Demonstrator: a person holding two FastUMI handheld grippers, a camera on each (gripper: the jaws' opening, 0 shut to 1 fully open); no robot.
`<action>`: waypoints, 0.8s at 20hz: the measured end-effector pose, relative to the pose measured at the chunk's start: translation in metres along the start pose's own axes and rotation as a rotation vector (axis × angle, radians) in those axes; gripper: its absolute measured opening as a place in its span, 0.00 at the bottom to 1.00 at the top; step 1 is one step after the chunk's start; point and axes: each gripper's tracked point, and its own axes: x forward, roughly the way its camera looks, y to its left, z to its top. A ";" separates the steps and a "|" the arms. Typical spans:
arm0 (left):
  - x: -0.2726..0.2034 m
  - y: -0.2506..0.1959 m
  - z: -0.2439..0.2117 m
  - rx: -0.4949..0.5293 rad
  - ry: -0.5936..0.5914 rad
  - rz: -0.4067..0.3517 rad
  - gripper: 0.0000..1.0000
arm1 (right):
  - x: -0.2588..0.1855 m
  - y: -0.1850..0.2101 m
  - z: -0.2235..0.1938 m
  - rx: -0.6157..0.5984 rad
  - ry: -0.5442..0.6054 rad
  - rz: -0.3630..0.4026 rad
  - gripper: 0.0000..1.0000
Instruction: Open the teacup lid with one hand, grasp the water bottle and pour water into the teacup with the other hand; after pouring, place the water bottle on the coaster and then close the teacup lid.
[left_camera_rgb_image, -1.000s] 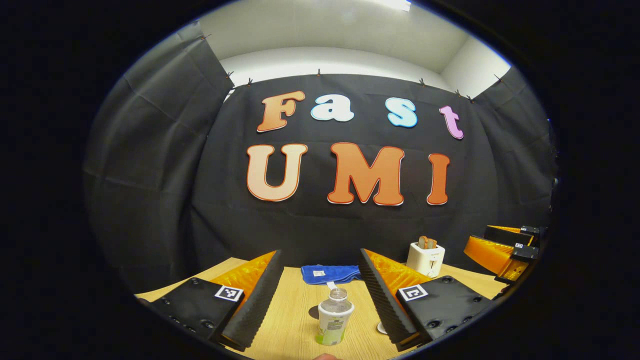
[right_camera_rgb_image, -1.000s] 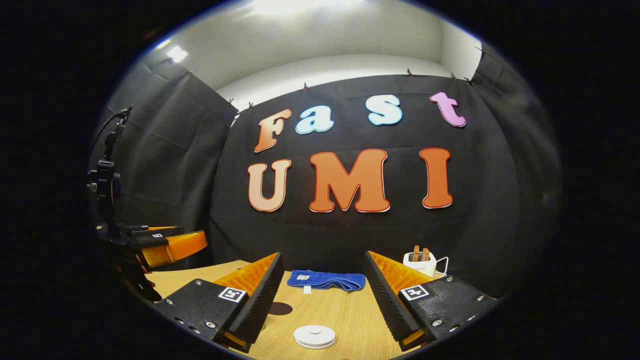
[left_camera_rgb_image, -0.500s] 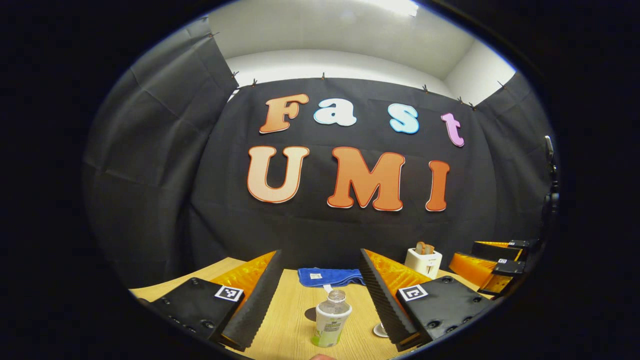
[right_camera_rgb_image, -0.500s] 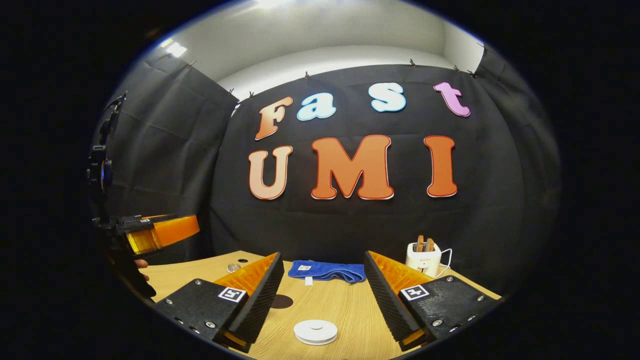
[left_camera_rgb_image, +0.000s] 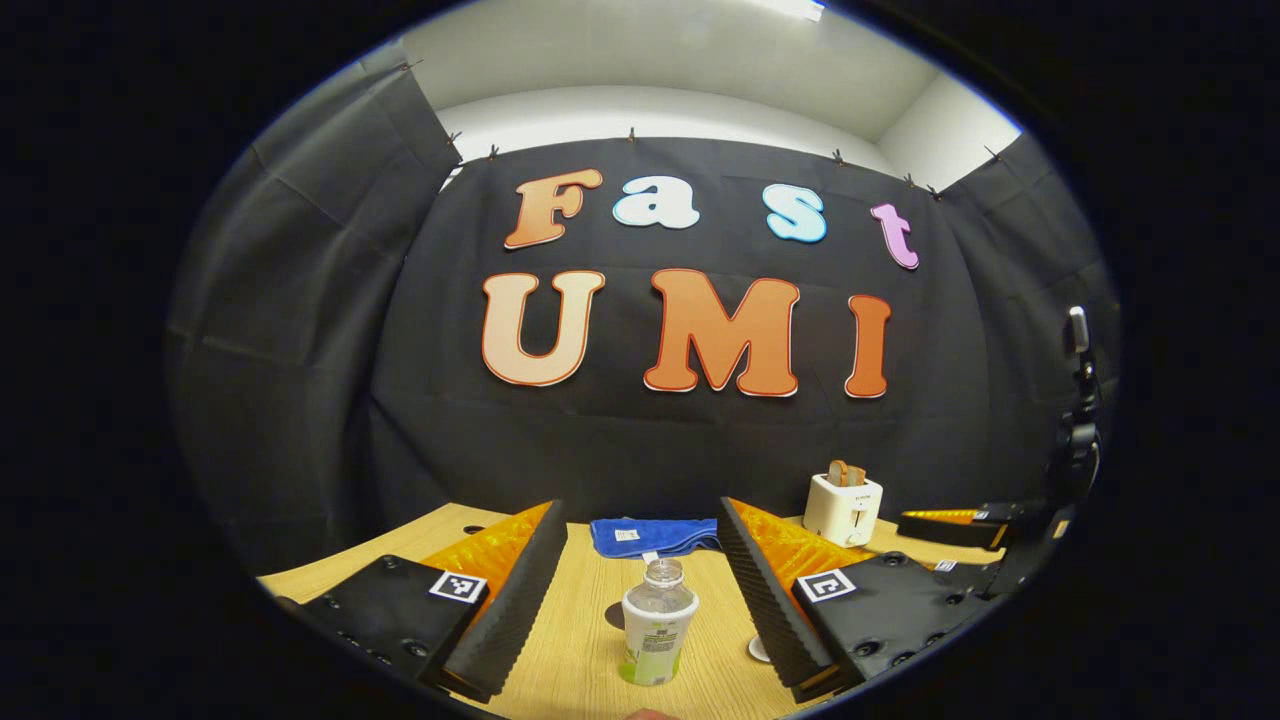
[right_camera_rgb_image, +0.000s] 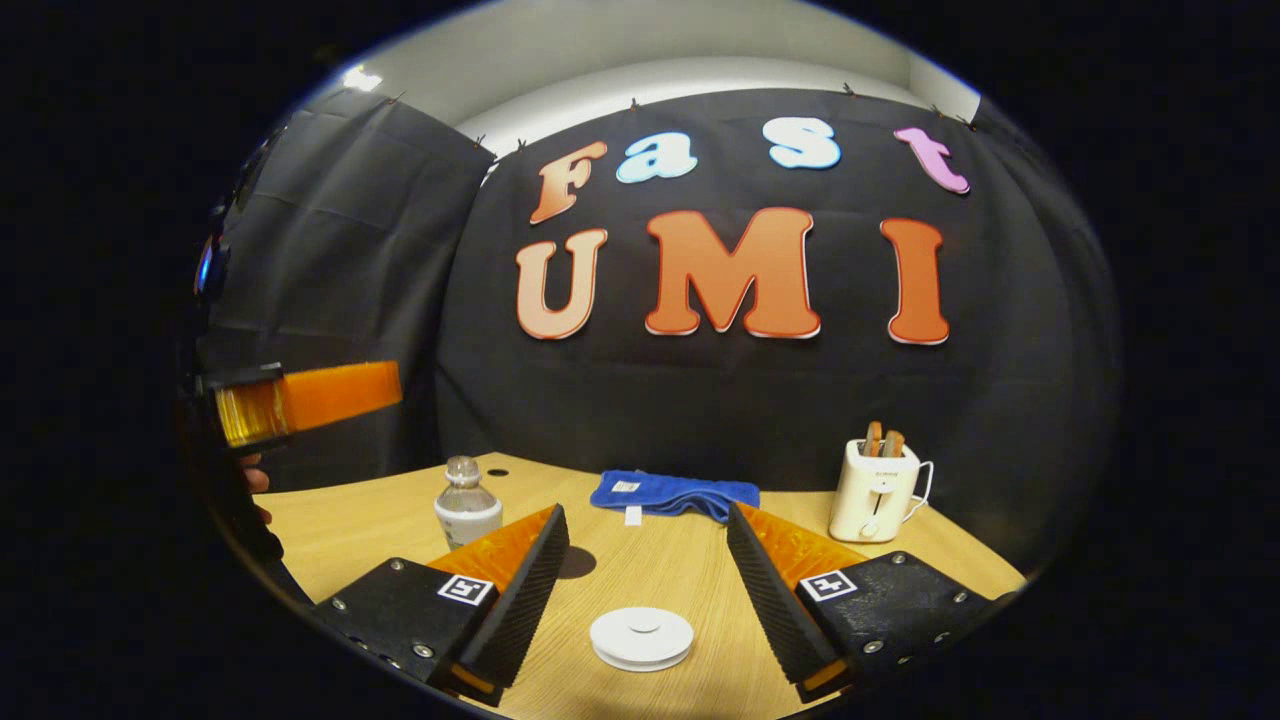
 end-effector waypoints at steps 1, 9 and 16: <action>0.001 0.001 -0.001 0.002 0.002 0.002 0.97 | 0.006 0.001 -0.014 0.004 0.033 0.002 0.94; 0.002 0.008 -0.016 -0.016 0.031 0.009 0.96 | 0.032 0.003 -0.101 -0.020 0.247 -0.001 0.81; 0.004 0.001 -0.036 -0.006 0.064 -0.024 0.96 | 0.039 0.001 -0.115 -0.032 0.264 -0.010 0.68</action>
